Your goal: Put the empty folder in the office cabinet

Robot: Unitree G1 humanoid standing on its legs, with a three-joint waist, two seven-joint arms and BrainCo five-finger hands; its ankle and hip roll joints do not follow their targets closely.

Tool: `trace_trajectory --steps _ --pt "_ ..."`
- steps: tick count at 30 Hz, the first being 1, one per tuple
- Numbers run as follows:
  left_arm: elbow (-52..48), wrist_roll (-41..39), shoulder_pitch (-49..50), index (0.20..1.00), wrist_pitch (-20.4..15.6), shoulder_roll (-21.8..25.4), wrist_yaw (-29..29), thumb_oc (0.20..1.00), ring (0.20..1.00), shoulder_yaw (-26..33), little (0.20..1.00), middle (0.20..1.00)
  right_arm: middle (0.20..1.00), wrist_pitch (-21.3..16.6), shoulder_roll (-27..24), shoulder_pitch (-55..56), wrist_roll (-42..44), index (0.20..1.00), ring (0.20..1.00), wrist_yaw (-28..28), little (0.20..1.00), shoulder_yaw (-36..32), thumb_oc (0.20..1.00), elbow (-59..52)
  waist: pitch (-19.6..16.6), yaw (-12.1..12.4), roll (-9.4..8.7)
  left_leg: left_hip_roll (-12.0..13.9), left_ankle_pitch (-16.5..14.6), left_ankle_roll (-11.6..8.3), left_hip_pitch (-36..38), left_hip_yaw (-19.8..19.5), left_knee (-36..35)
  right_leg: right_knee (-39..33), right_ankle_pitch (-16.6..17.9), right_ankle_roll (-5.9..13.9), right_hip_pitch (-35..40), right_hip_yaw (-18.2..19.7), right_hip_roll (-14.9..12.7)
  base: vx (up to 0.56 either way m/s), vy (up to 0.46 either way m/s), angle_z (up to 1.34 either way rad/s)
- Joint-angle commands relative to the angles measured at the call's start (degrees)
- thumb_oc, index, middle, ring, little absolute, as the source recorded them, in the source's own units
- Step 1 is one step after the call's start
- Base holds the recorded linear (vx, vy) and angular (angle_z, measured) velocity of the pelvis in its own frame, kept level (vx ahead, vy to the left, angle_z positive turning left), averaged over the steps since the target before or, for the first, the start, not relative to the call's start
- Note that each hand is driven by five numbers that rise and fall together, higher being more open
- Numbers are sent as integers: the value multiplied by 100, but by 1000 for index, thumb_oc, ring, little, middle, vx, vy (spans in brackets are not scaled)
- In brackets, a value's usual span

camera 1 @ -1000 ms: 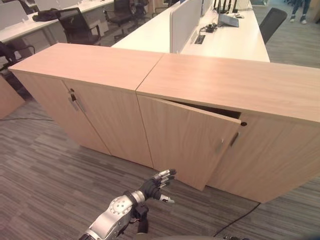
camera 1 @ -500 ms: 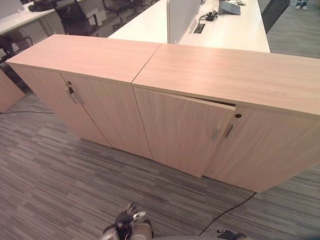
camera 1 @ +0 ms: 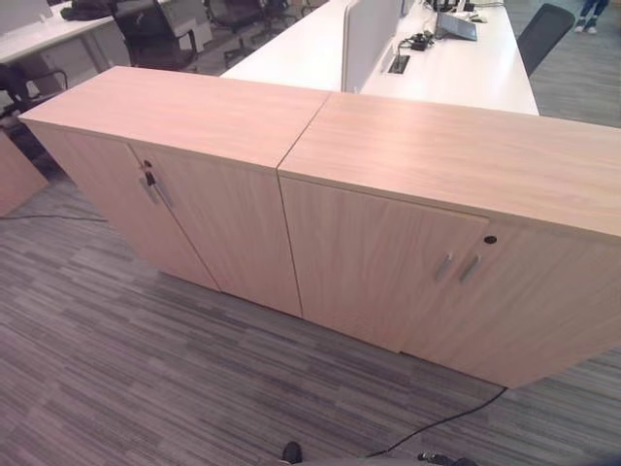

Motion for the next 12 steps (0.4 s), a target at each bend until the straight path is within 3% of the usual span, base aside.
trace_trajectory --steps 1,7,12 --pt "-267 465 -671 1000 -282 -223 -204 1000 1000 -802 1000 1000 1000 -130 214 -163 248 1000 1000 -34 1000 261 1000 121 32 32 -14 -132 -555 10 139 -254 10 34 -99 157 -217 122 37 0 0 0" --pt "-969 968 -1145 1000 -355 -100 -259 1000 1000 -1657 1000 1000 1000 -96 212 -260 107 1000 1000 -87 1000 371 1000 104 -28 -114 5 -125 -605 27 189 -192 10 34 -81 195 -212 147 22 3 3 -1" --pt "-1200 724 -1230 1000 -332 -115 -284 1000 1000 -1708 1000 1000 1000 -88 218 -298 106 1000 1000 -95 1000 372 1000 94 -80 -153 22 -119 -634 31 237 -152 10 34 -90 211 -176 169 7 12 6 -8"
